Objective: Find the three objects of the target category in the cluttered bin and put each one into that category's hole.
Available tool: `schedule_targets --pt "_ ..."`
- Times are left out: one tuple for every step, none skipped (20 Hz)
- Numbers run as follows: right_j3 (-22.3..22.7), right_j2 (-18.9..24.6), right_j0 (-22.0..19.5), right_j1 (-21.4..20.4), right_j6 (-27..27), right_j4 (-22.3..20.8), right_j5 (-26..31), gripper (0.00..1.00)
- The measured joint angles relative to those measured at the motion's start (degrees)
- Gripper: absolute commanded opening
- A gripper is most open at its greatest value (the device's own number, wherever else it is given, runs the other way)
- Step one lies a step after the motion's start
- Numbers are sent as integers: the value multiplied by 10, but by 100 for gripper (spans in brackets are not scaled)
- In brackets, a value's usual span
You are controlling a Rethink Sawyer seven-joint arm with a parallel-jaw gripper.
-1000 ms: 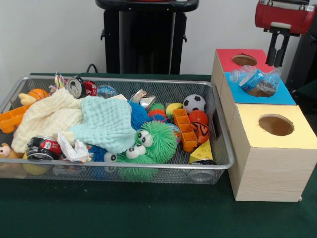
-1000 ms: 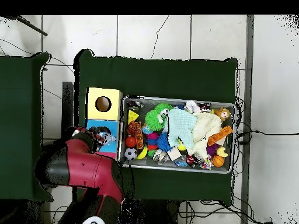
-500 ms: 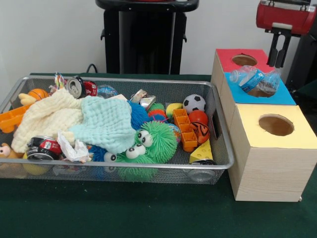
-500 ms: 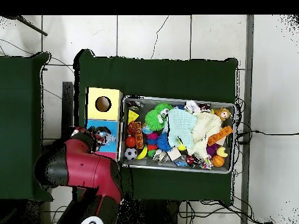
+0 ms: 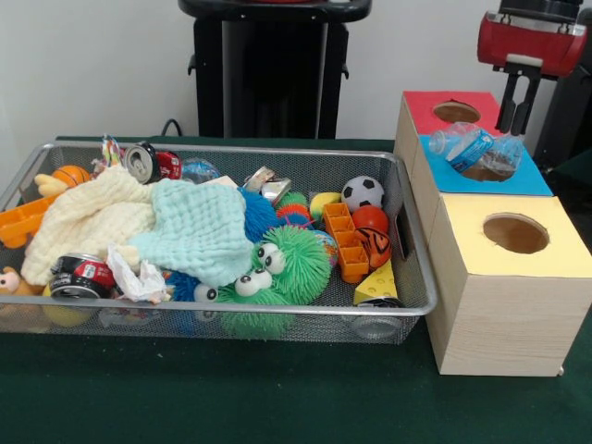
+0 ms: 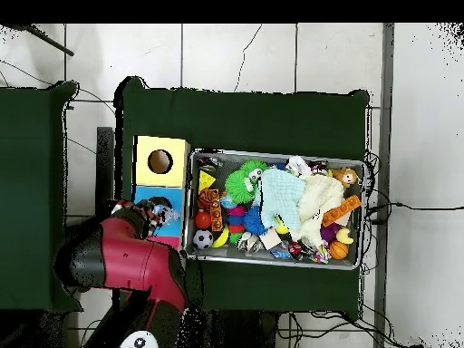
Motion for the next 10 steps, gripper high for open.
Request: schedule_targets --pt "0 0 0 1 0 0 0 0" --pt "0 0 0 2 0 0 0 0" --pt "0 0 0 3 0 0 0 0" --pt "0 0 0 4 0 0 0 0" --pt "0 0 0 5 0 0 0 0" --pt "0 0 0 6 0 0 0 0" --pt "0 0 0 7 0 0 0 0" --pt "0 0 0 7 0 0 0 0" --pt "0 0 0 7 0 0 -1 0" --pt "0 0 0 7 0 0 -1 0"
